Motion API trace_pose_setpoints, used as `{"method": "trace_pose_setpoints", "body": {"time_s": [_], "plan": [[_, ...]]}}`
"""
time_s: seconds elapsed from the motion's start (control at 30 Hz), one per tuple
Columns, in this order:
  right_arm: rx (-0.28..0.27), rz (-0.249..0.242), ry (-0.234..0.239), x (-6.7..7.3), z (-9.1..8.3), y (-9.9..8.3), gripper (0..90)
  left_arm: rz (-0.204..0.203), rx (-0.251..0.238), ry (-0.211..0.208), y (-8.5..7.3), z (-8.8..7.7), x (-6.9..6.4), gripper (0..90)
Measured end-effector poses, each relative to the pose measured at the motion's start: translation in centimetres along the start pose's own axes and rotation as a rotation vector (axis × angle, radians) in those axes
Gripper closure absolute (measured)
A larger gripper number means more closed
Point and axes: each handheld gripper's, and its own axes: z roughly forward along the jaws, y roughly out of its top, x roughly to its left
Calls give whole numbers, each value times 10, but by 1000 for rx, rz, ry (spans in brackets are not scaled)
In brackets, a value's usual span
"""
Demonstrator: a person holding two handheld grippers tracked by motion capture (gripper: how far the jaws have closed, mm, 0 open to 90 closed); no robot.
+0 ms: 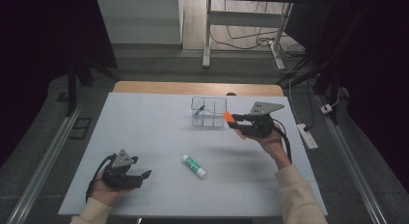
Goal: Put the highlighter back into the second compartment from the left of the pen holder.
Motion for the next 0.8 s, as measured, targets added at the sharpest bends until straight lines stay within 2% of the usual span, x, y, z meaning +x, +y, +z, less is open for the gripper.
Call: {"method": "trace_pose_setpoints", "body": {"time_s": [0.63,0.8], "plan": [[-100,53,-68,2,-1,7,641,2,1,2,0,0,0,271],[-105,69,-88,3,2,11,640,0,1,2,0,0,0,271]]}}
